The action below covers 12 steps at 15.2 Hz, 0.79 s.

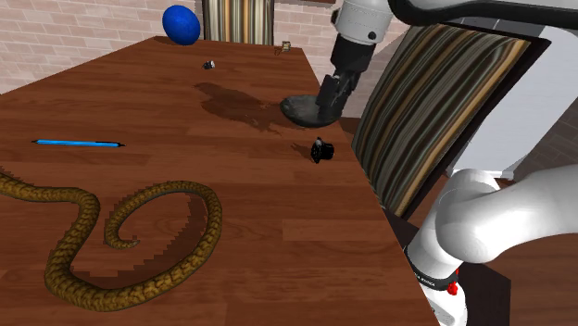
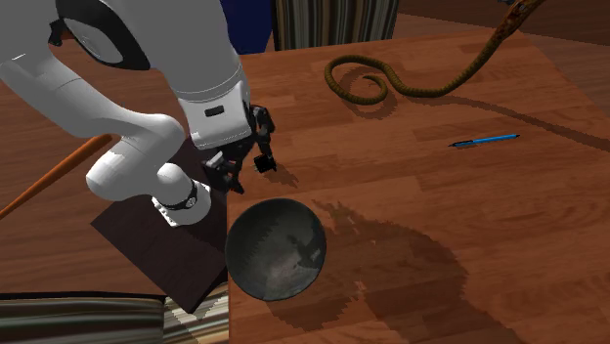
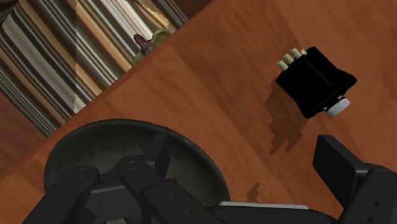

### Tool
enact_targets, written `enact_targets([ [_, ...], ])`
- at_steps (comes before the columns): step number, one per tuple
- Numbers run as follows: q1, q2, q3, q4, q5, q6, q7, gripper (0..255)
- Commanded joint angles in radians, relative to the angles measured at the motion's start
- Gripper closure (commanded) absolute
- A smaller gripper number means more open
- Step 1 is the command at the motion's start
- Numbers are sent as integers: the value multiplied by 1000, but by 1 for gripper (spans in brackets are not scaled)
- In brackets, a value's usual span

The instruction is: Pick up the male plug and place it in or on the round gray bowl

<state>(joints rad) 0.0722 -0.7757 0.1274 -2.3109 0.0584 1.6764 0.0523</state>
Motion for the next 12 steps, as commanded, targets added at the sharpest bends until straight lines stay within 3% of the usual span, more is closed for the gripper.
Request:
enact_targets([
  [1,21,2,52,-4,8,-10,29,0],
  [4,53,10,127,-7,21,-25,70,0],
  [12,60,0,140,-116,29,72,71,0],
])
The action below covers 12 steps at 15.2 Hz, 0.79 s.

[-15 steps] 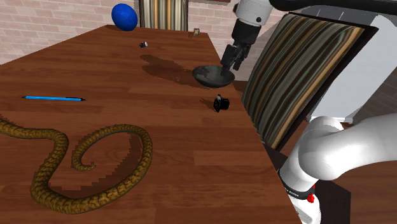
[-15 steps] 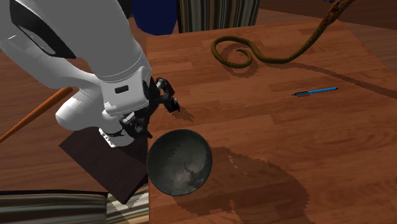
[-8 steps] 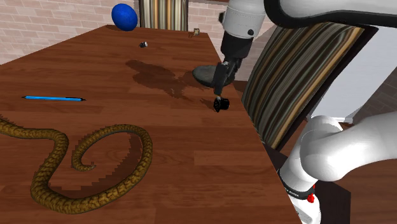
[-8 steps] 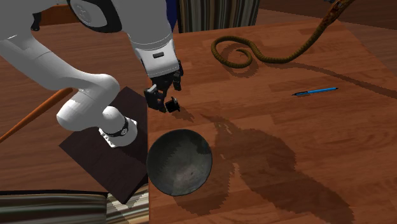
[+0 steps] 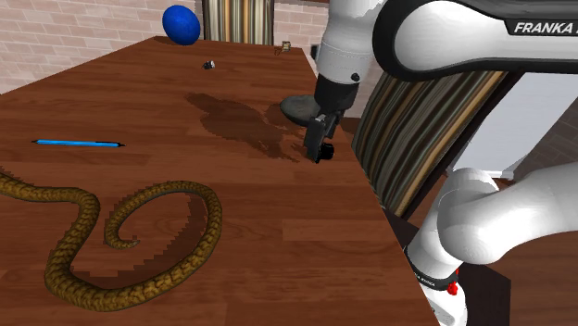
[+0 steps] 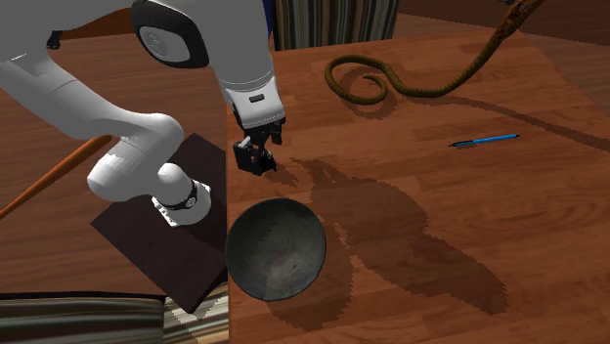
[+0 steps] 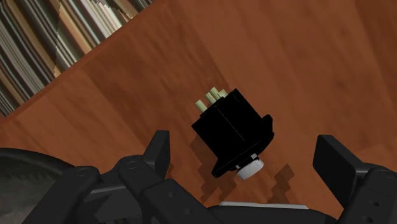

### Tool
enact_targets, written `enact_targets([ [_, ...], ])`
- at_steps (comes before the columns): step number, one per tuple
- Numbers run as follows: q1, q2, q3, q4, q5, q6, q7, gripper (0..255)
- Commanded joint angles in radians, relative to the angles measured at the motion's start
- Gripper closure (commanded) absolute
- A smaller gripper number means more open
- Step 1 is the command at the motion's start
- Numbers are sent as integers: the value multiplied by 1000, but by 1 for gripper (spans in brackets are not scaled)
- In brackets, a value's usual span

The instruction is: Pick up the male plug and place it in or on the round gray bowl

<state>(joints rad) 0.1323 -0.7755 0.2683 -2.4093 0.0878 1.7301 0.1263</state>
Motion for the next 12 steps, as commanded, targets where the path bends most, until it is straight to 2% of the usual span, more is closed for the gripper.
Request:
enact_targets([
  [1,-1,0,-1,-18,0,18,-3,0],
  [8,-1,0,-1,-17,0,18,-3,0],
  [9,-1,0,-1,-17,0,18,-3,255],
  [12,-1,0,-1,-17,0,18,-3,255],
])
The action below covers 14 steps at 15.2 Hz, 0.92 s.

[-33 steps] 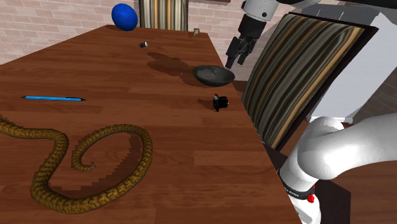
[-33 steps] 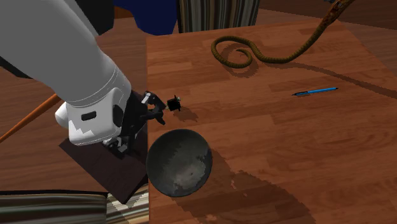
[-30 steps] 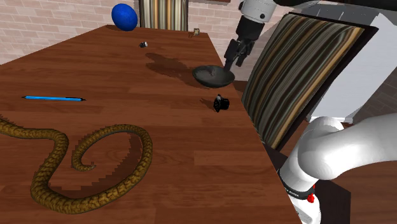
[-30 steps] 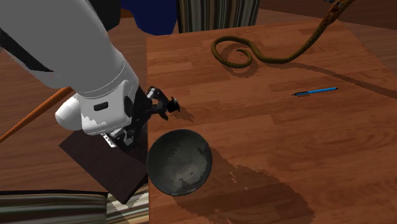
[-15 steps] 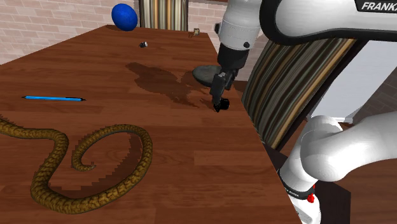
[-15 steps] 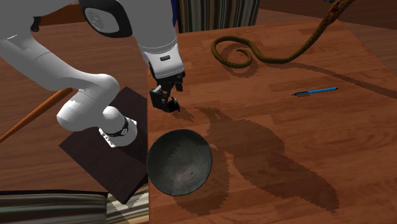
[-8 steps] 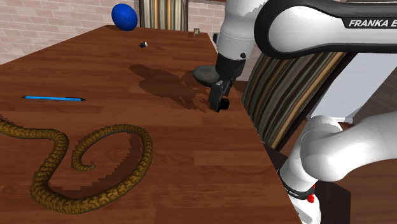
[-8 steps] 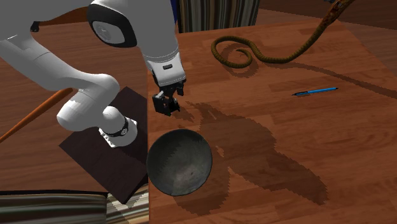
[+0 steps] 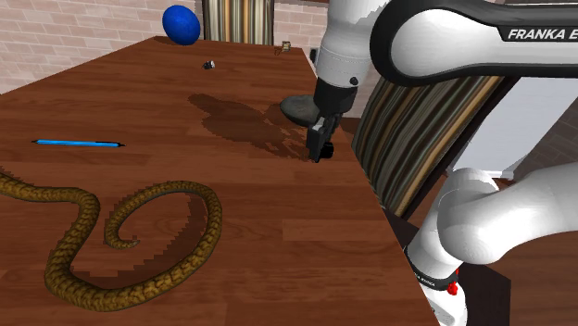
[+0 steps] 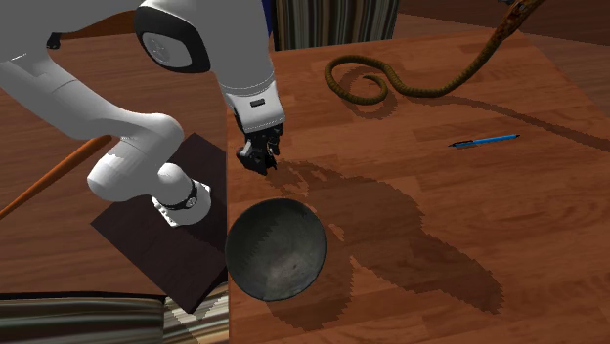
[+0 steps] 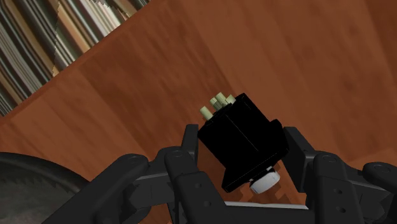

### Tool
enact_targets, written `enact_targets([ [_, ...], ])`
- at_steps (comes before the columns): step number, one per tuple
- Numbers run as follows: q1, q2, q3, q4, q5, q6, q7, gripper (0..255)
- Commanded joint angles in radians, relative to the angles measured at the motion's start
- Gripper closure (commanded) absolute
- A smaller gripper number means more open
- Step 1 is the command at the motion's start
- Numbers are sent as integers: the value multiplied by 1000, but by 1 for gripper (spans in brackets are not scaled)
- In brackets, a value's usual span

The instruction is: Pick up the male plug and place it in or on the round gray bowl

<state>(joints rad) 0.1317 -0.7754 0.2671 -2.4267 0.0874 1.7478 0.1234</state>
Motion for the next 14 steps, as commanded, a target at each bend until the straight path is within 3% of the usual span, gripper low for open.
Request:
enact_targets([
  [1,0,0,0,0,0,0,0,255],
  [6,0,0,0,0,0,0,0,255],
  [14,-9,21,-11,120,-12,-99,-4,255],
])
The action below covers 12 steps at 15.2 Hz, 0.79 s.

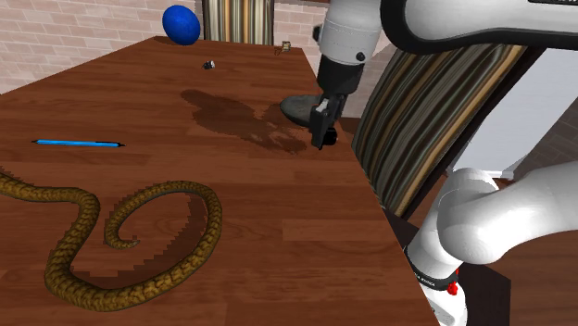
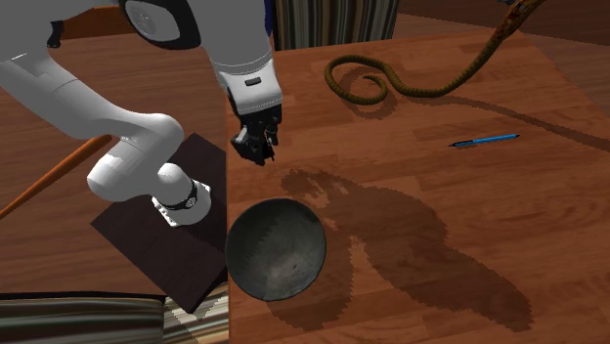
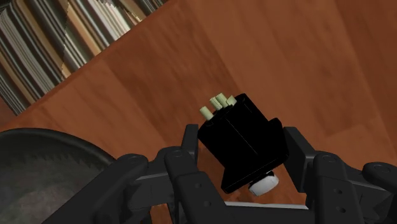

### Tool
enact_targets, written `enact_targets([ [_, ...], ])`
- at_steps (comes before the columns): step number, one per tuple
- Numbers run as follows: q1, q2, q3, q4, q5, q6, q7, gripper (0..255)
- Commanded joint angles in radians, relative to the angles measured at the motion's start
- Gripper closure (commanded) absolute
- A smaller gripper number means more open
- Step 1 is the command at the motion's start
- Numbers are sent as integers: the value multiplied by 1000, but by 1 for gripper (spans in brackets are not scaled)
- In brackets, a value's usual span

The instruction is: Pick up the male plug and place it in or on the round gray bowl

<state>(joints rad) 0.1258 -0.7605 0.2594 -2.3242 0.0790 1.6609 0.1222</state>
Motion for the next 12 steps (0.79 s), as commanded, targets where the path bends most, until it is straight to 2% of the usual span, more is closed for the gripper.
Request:
enact_targets([
  [1,-4,10,-5,34,-5,-24,-4,255],
  [12,-16,61,-15,218,-20,-158,-8,255],
])
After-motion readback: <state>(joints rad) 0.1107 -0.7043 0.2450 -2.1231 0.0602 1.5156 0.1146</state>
